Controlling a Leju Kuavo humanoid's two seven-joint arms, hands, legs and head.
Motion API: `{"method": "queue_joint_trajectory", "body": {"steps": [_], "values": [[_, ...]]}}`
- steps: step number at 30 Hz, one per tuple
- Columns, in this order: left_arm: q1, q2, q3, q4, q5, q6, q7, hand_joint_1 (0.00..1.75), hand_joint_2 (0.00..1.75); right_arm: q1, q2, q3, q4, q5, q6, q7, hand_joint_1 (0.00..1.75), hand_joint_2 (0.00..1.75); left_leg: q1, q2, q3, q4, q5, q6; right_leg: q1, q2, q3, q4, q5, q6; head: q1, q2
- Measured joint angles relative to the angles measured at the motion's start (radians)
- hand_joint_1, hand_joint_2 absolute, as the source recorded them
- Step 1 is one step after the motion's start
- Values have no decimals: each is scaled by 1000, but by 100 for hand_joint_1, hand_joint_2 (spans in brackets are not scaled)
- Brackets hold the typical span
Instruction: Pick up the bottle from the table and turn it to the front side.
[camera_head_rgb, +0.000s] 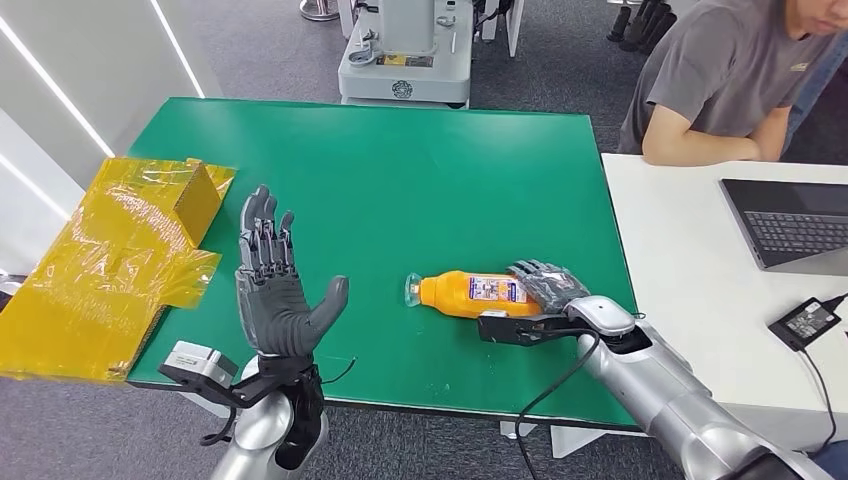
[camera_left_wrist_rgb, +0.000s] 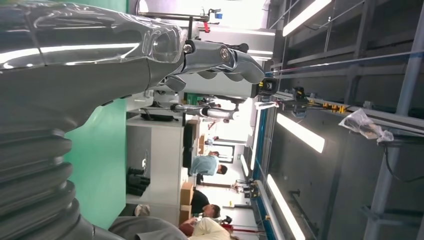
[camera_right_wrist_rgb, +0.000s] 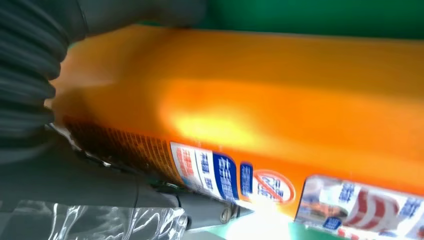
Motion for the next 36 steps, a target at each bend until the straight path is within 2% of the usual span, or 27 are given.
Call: {"method": "queue_joint_trajectory", "body": {"steps": [14, 19, 24, 29, 36], "values": [[19, 8, 0, -5, -17, -9, 0, 0, 175, 65, -7, -43, -71, 36, -93, -22, 175, 175, 0, 0, -1, 0, 0, 0, 0, 0, 0, 0, 0, 0, 0, 0], [32, 8, 0, -18, -28, -9, 0, 0, 175, 86, 1, -61, -100, 49, -174, -32, 175, 175, 0, -1, -2, 0, 0, 0, 0, -1, -1, 0, 0, 0, 0, 0], [40, 8, 2, -32, -39, -2, 0, 0, 175, 104, 29, -98, -148, 47, -294, -17, 175, 175, 0, -1, -2, 0, 0, 0, 0, -1, -1, 0, 0, 0, 0, 0], [51, 7, 4, -39, -46, 20, 0, 0, 175, 133, 85, -168, -220, 6, -473, -6, 175, 175, 0, -1, -2, -1, 0, 0, 0, -1, -2, 0, -1, 0, 0, 0], [45, 4, 3, -23, -45, 36, 0, 0, 175, 192, 162, -267, -322, -54, -725, -80, 175, 175, 0, -1, -3, -1, -1, 0, 0, -1, -2, 0, -1, 1, 0, 0]]}}
